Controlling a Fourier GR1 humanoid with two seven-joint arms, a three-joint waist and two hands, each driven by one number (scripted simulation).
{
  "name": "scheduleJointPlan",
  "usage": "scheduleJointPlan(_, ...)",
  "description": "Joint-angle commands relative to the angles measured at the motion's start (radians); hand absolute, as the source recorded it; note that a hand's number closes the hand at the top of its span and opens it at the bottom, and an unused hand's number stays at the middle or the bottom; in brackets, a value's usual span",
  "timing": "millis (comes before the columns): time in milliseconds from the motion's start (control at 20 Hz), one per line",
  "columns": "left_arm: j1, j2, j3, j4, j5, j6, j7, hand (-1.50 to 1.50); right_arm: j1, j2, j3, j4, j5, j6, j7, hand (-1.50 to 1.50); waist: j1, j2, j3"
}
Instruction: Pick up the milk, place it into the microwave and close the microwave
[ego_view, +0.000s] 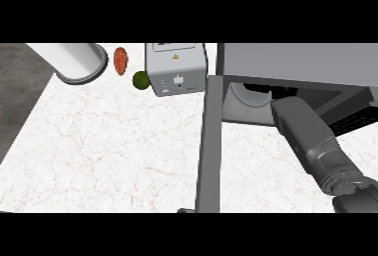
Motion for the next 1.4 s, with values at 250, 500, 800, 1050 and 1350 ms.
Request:
scheduleJointPlan(250,-0.041,0.029,-0.001,0.052,-0.003,-0.007,0.009,-1.5,0.013,-0.053,-0.028,0.041,-0.012,-0.035,0.026,1.5,0.018,0.012,0.001)
scheduleJointPlan(500,-0.053,0.025,-0.005,0.067,-0.013,-0.004,0.003,-1.5,0.024,-0.052,0.018,0.066,0.038,-0.045,0.025,1.5,0.03,0.013,0.001)
scheduleJointPlan(800,-0.086,0.04,-0.007,0.098,-0.012,-0.004,0.007,-1.5,0.001,-0.039,0.053,0.083,0.075,-0.062,0.052,-1.5,0.043,0.019,0.001)
scheduleJointPlan(1050,-0.114,0.042,-0.008,0.113,-0.033,0.014,0.004,-1.5,-0.019,-0.031,0.054,0.061,0.08,-0.091,0.053,-1.5,0.039,0.016,0.001)
scheduleJointPlan(1350,-0.143,0.044,-0.014,0.158,-0.064,0.013,-0.026,-1.5,-0.025,0.022,0.059,0.06,0.089,-0.102,0.065,-1.5,0.034,0.014,0.0)
